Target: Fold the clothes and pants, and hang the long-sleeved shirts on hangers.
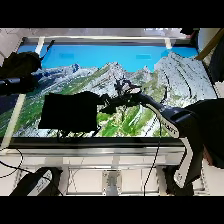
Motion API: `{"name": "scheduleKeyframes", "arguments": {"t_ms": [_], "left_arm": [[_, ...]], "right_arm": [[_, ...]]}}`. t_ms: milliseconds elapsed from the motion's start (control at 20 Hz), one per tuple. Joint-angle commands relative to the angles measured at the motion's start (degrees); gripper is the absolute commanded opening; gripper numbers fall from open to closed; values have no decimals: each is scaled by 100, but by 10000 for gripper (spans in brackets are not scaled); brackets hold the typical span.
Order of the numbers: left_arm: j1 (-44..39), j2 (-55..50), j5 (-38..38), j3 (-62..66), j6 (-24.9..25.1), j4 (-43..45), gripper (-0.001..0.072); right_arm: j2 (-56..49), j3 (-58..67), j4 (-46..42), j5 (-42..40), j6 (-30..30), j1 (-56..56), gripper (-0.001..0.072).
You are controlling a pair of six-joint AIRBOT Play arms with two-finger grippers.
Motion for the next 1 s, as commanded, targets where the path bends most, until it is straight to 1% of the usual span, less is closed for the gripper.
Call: {"name": "scheduleKeyframes", "arguments": {"t_ms": [0, 150, 400, 550, 650, 750, 850, 950], "left_arm": [[2, 2, 2, -2, -2, -22, 7], [2, 2, 0, -2, -4, -22, 7], [2, 2, 0, -2, -2, -22, 7], [2, 2, -118, -2, -2, -20, 7], [2, 2, -354, -2, 0, -20, 7], [2, 2, -452, -2, 0, -20, 7], [2, 2, -442, -2, 2, -20, 7], [2, 2, -442, -2, 2, -17, 7]], "right_arm": [[-98, -24, 293, -538, -125, 173, 696], [-103, -24, 286, -826, -127, 378, 695], [-105, -24, 245, -966, -131, 756, 681], [-101, -22, 31, -1104, -131, 907, 675], [-57, -22, -227, -1034, -131, 844, 675], [13, -22, -715, -848, -66, 686, 675], [57, -20, -1351, -540, 363, 540, 675], [55, -2, -1504, -404, 518, 509, 675]]}}
